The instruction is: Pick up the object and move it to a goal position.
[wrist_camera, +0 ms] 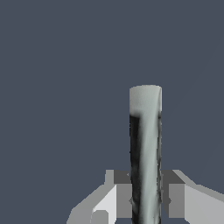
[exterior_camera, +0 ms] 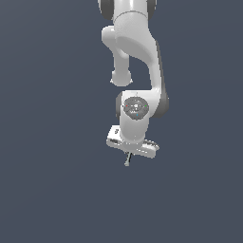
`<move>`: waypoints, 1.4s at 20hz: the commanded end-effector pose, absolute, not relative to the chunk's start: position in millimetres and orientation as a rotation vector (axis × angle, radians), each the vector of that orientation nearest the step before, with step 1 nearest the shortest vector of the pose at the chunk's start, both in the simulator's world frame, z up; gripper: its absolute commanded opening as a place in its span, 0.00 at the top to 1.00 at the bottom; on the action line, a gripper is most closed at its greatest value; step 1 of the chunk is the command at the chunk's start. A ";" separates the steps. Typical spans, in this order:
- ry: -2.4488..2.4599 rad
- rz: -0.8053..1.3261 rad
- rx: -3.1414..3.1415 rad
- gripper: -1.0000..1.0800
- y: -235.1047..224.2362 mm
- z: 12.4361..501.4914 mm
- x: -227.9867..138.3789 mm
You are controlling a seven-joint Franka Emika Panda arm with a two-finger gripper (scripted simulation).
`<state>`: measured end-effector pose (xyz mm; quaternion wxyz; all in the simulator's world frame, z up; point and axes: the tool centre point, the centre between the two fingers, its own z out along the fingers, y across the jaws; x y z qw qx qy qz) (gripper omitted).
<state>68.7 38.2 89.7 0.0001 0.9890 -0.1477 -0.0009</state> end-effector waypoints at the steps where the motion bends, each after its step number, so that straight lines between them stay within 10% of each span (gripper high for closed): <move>1: -0.464 0.000 3.107 1.00 39.3 117.1 66.7; 28: -0.465 0.000 3.107 1.00 48.5 320.7 56.6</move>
